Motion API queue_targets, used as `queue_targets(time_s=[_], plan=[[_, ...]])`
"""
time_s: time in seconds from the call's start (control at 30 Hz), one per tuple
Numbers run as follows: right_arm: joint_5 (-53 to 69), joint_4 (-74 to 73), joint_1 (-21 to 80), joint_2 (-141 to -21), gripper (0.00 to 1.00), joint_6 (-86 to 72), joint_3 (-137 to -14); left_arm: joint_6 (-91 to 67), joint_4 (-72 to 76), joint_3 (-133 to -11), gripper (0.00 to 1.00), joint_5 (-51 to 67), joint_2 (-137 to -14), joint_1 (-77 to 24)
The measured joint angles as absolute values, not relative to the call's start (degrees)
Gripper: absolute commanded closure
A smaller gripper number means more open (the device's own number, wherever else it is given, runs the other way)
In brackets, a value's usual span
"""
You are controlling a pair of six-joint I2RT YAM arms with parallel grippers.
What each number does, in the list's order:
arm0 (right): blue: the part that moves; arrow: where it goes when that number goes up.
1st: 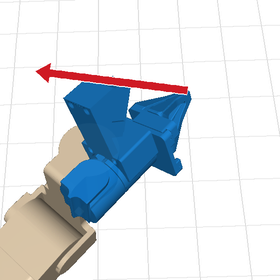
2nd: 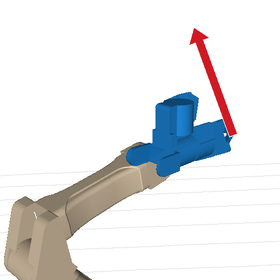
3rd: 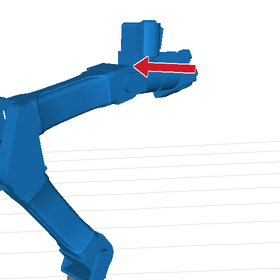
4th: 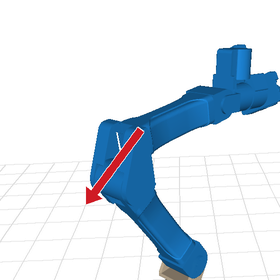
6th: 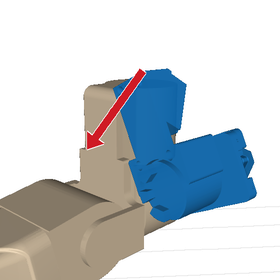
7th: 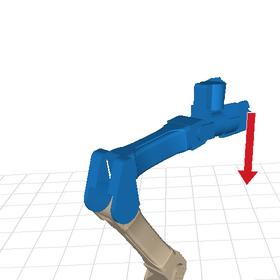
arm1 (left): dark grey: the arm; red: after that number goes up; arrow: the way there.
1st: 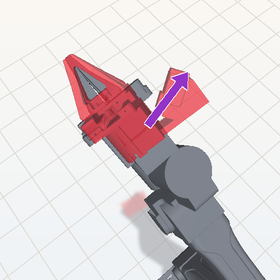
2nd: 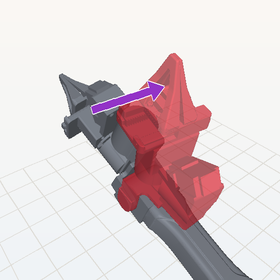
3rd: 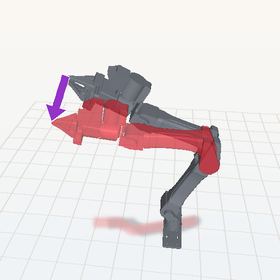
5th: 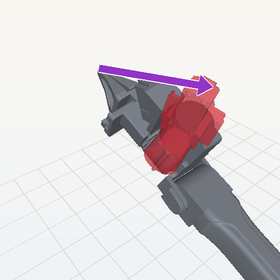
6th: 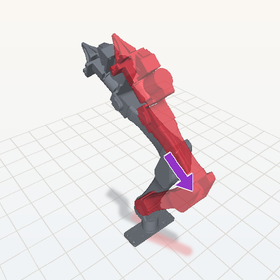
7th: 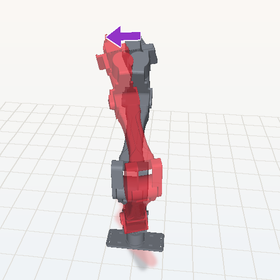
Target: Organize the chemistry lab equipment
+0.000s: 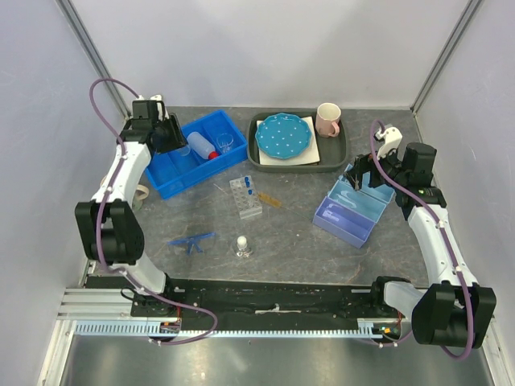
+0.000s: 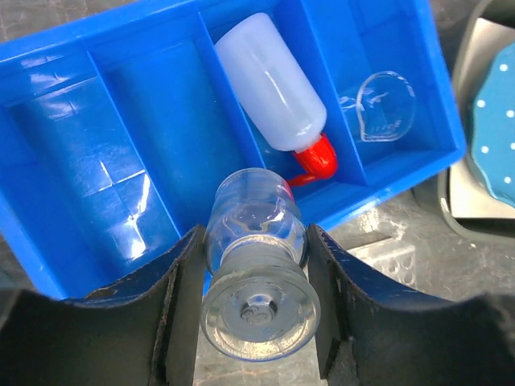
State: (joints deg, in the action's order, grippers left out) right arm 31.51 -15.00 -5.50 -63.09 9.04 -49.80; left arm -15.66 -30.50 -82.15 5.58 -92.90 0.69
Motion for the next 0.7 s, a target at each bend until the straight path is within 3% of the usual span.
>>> queue_targets(time_s=[0.53, 0.7], plan=[[32.2, -15.0, -5.5, -63.9, 0.02, 9.2, -49.8, -14.8, -31.4, -91.2, 0.77, 3.0, -111.7, 2.2], [32.2, -15.0, -5.5, -63.9, 0.02, 9.3, -49.8, -14.7, -32.1, -92.3, 0.63, 2.9, -114.4, 2.1]])
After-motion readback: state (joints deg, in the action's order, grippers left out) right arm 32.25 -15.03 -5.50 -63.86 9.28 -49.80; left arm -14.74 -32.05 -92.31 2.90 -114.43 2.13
